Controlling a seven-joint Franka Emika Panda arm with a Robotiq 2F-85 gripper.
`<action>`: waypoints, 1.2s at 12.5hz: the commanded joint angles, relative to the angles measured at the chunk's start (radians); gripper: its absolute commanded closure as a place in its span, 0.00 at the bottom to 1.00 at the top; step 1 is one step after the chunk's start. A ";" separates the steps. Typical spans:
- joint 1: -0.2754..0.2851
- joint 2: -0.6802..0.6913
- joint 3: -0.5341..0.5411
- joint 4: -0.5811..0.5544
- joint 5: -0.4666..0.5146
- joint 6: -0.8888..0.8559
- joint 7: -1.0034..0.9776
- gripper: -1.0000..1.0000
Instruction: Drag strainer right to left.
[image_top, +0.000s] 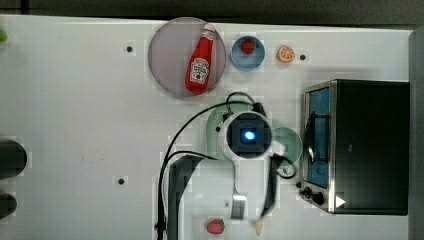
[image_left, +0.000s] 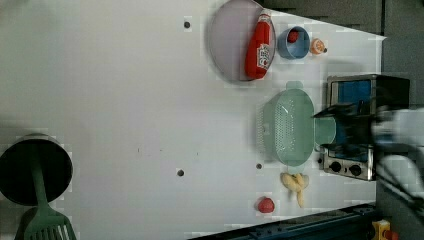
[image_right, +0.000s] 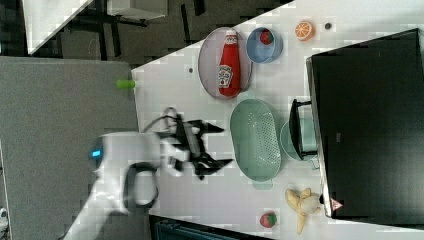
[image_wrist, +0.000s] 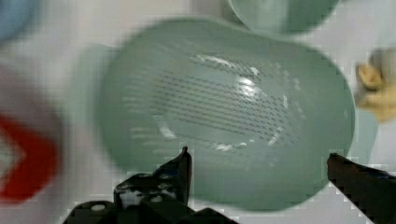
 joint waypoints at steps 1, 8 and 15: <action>0.016 0.065 0.008 0.006 0.017 0.093 0.203 0.00; 0.034 0.341 0.020 -0.001 0.025 0.377 0.244 0.00; 0.097 0.353 0.066 -0.014 0.026 0.390 0.356 0.00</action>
